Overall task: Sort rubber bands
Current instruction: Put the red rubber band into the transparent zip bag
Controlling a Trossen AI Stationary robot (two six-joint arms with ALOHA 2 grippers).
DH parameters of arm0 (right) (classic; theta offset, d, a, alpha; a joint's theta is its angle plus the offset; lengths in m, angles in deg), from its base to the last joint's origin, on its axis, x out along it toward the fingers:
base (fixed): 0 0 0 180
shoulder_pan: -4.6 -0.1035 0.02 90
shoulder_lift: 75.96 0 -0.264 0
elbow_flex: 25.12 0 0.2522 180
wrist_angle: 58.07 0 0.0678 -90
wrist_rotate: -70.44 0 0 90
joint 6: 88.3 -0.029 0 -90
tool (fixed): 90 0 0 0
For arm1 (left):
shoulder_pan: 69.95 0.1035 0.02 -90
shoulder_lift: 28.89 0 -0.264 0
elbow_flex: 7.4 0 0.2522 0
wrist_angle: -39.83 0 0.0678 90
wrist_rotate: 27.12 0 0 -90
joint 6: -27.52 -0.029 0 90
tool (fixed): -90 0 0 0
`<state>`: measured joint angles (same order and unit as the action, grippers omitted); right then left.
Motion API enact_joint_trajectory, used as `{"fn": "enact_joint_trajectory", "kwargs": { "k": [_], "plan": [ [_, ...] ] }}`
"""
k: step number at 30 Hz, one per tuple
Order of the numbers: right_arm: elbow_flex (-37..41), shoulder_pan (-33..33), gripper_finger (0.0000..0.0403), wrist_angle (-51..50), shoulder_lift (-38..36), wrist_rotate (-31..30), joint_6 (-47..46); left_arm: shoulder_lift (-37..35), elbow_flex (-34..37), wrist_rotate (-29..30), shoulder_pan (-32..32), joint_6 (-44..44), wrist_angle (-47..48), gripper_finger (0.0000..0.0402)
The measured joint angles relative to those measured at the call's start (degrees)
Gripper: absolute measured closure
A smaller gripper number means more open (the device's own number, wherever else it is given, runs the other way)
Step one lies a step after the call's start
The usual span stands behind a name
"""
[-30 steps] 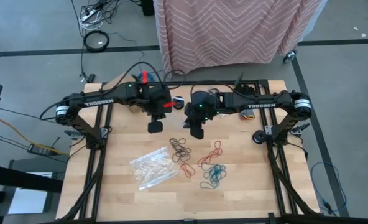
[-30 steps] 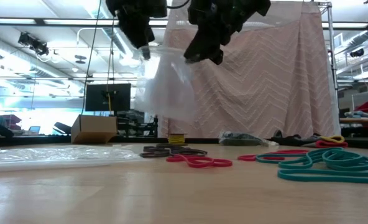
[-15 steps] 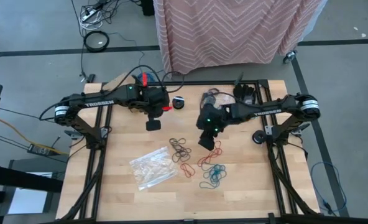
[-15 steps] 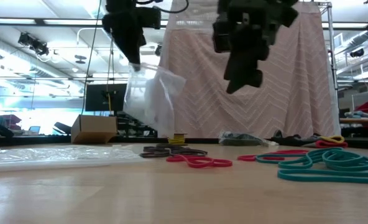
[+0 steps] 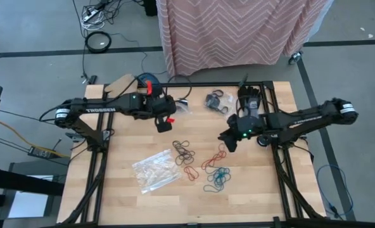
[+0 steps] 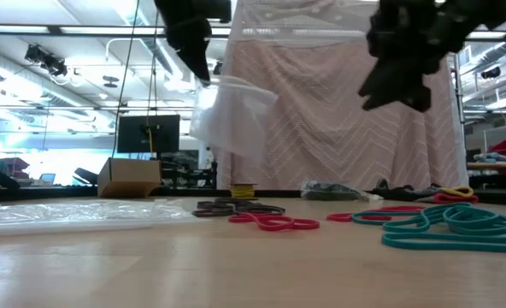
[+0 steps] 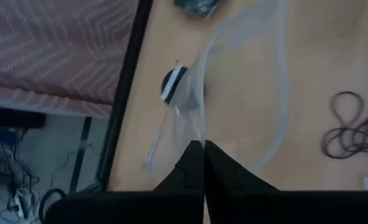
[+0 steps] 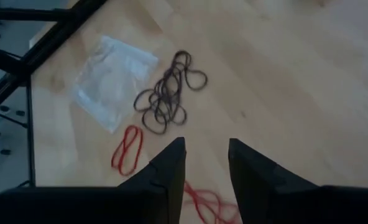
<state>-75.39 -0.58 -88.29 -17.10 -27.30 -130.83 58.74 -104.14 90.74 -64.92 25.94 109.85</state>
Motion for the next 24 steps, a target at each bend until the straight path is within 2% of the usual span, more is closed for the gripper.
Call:
{"fn": "enact_joint_trajectory", "kwargs": {
  "k": [3,9,13,19,24],
  "plan": [
    [3.19,-0.82,0.0293,-0.01,-1.65,1.12,-2.86,0.34,0.00,-2.93,-1.24,-0.80,-2.18,0.0401],
    [6.91,-1.56,0.0293,0.93,-1.38,3.29,-7.79,0.94,-0.02,-16.33,-0.60,1.79,-8.66,0.0401],
    [7.04,-1.45,0.0294,0.88,-0.84,2.33,-8.29,0.96,-0.02,-15.84,-0.01,1.67,-9.25,0.0401],
    [7.04,-0.49,0.0294,-1.65,-0.03,-2.22,-9.29,0.96,-0.02,-14.65,0.58,-0.90,-9.57,0.0401],
    [7.06,0.73,0.0293,-4.25,2.91,-0.46,-11.12,1.00,-0.02,-14.69,0.59,-2.55,-8.11,0.0401]
  ]
}}
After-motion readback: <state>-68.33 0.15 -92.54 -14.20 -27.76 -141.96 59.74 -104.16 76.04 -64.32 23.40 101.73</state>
